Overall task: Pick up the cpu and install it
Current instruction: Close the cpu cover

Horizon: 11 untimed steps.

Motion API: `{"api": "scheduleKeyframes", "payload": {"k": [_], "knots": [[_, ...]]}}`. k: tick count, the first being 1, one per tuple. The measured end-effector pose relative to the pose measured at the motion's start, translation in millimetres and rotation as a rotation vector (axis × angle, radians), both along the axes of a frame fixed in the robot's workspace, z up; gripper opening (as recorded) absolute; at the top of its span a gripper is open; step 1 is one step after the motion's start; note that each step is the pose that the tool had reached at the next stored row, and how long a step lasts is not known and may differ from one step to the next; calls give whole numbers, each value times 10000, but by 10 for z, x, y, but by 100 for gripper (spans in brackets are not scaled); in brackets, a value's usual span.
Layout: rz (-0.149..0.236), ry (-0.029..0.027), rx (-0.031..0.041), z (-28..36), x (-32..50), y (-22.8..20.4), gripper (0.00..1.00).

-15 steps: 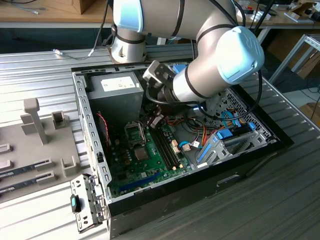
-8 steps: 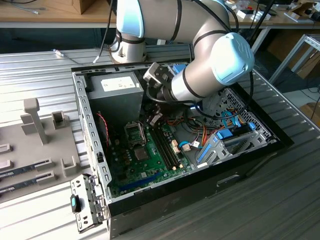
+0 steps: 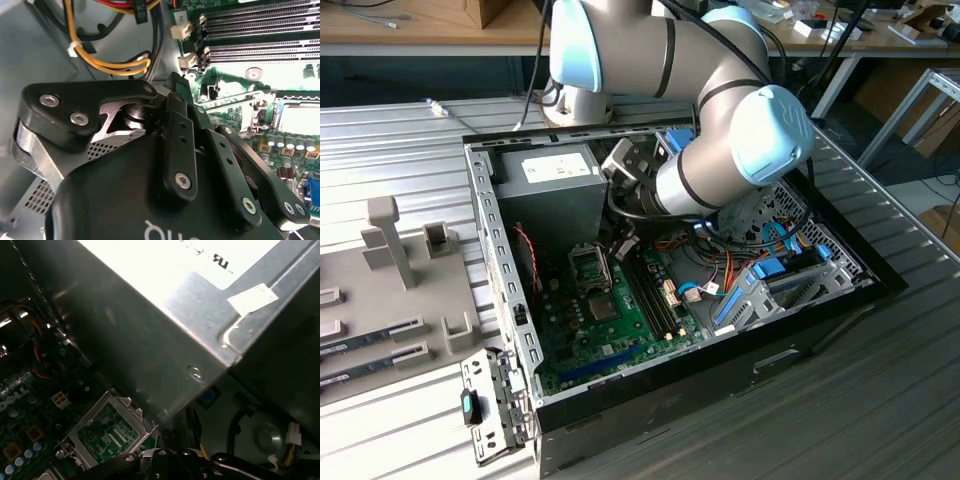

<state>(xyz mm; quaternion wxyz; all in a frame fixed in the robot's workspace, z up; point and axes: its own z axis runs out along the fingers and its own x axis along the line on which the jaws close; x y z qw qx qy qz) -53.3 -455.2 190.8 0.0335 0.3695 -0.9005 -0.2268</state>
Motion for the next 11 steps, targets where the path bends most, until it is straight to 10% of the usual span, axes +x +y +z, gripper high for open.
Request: {"api": "scheduleKeyframes", "payload": {"k": [11], "knots": [[28, -8, 67, 31, -35, -32, 11]]}}
